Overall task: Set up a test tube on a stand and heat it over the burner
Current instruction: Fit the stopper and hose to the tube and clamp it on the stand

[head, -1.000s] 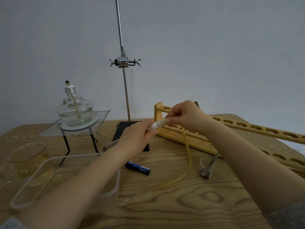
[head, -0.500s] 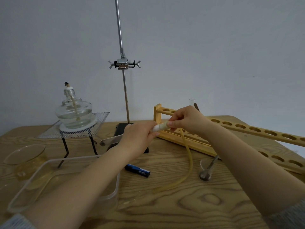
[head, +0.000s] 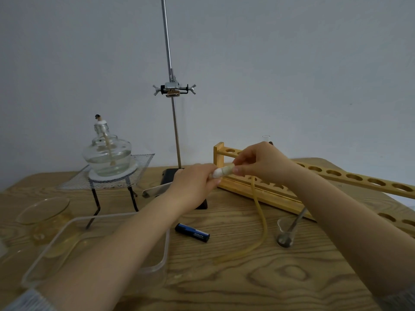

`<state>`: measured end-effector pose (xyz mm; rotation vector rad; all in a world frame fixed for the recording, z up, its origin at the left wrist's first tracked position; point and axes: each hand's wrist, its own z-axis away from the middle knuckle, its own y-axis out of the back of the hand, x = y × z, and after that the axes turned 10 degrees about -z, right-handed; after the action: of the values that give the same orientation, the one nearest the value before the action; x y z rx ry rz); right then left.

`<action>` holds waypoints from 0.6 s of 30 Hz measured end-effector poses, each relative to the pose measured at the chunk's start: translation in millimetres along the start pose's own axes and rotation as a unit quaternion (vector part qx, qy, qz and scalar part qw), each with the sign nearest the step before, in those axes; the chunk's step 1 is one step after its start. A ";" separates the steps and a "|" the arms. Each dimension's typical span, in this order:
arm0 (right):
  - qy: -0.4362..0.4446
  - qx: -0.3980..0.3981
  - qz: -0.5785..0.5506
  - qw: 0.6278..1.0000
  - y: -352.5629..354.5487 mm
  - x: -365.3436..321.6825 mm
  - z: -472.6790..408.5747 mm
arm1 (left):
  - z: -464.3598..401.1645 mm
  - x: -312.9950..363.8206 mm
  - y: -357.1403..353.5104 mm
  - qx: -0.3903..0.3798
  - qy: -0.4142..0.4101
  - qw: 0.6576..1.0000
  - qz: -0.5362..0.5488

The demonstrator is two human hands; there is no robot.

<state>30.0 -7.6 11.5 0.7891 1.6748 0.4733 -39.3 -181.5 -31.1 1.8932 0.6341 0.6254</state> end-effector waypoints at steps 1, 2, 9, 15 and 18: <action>0.005 0.000 0.019 1.000 1.4 -0.4 -0.4 | -0.4 0.7 1.0 0.003 -0.001 1.000 -0.001; 0.010 0.004 0.035 0.999 2.4 -0.9 -0.2 | -0.8 1.3 1.2 0.008 -0.003 1.000 -0.003; 0.025 0.005 -0.037 0.999 4.2 -0.6 4.7 | 2.4 7.0 -3.8 0.058 -0.004 0.998 0.004; 0.008 0.010 -0.035 0.999 0.3 8.2 6.7 | 3.1 10.3 -3.6 0.066 -0.013 0.997 -0.029; 0.000 0.002 0.040 0.999 -0.4 6.2 6.3 | 2.2 10.6 -1.5 0.046 -0.019 0.997 -0.052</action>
<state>35.3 -4.0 5.3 0.8607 1.6495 0.5258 -30.4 -175.3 -31.8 1.9389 0.7427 0.4996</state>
